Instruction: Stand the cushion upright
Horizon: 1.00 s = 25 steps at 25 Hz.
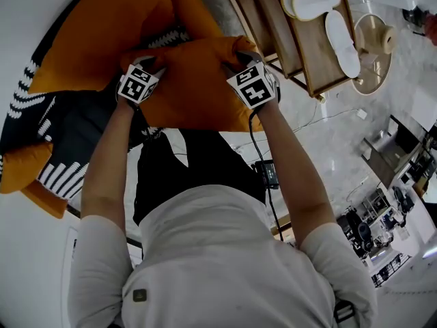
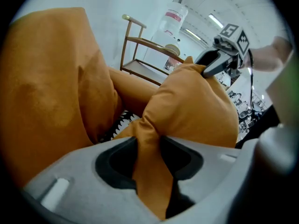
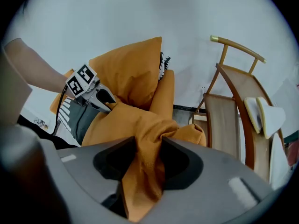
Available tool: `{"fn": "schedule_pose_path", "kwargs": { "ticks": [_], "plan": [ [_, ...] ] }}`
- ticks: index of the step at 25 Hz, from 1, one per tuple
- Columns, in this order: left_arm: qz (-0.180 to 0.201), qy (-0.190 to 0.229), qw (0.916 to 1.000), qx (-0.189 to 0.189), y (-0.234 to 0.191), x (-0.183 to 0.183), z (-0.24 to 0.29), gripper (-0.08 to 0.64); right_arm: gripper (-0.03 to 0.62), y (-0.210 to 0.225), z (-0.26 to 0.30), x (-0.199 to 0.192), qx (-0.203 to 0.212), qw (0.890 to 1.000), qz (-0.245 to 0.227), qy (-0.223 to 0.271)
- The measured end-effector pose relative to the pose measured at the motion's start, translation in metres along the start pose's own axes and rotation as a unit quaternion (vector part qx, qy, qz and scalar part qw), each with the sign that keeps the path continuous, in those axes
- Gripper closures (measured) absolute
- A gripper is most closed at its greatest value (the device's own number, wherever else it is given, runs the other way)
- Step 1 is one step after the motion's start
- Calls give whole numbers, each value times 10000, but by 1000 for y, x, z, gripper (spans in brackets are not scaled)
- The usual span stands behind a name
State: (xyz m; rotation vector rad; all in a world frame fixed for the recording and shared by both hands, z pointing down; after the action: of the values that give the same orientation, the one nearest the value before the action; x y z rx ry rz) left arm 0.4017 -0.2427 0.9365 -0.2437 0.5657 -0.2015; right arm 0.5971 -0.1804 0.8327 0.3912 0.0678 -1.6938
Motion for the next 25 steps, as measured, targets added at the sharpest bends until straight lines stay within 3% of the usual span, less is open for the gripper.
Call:
{"fn": "schedule_pose_path", "kwargs": {
  "ticks": [7,10,18,25],
  "plan": [
    [15,126,9999,111,7,0,-9,514,501,-12,-8,-2,-25,9998,-136,113],
    [18,209,9997,123,16,-4,-22,531,535,-26,-19,-6,-35,9997,-153,177],
    [201,533,9981,232,53,-21,-72,549,554,-70,-60,-20,-338,9981,11,522],
    [712,805,9939,267,95,-45,-134,551,555,-130,-104,-31,-632,9941,-126,876]
  ]
}}
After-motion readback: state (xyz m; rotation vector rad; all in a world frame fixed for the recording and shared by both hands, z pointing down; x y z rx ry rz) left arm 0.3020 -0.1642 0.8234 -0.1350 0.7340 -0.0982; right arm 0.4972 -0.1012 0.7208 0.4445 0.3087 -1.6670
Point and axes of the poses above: the fingertips, and each gripper's own axes: z forward along the fingers, y to its right, x out of its top, the point moved 2 cm from there along -z, backward along the fingers, and after that the axes turned 11 degrees about z, right-handed, at the moved point
